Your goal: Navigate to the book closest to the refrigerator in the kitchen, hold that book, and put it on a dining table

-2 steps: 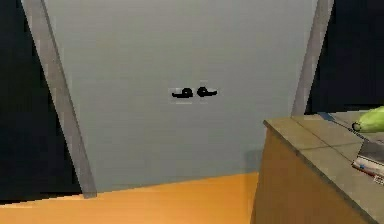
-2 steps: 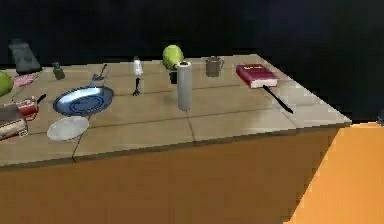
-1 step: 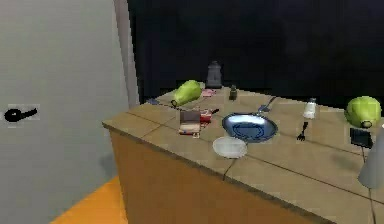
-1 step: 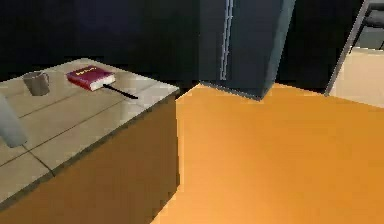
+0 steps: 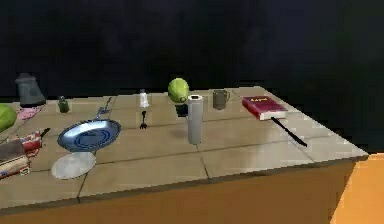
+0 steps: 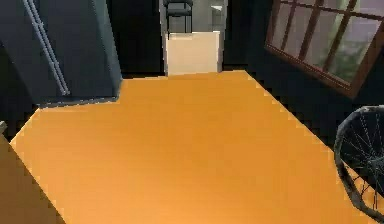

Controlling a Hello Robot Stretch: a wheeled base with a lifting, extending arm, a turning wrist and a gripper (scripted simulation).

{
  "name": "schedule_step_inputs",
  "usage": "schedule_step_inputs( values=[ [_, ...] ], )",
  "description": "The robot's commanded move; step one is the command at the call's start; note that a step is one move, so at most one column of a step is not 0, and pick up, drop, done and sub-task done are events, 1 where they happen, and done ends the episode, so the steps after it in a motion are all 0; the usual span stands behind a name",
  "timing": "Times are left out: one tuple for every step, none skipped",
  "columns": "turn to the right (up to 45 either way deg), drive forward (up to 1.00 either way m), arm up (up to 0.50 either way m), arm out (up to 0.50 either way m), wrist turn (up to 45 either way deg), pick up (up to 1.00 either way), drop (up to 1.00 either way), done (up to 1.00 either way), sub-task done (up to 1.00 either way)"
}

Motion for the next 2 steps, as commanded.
schedule_step_inputs(
  values=[
    [45.0,0.00,0.00,0.00,0.0,0.00,0.00,0.00,0.00],
    [30.0,0.00,0.00,0.00,0.0,0.00,0.00,0.00,0.00]
  ],
)
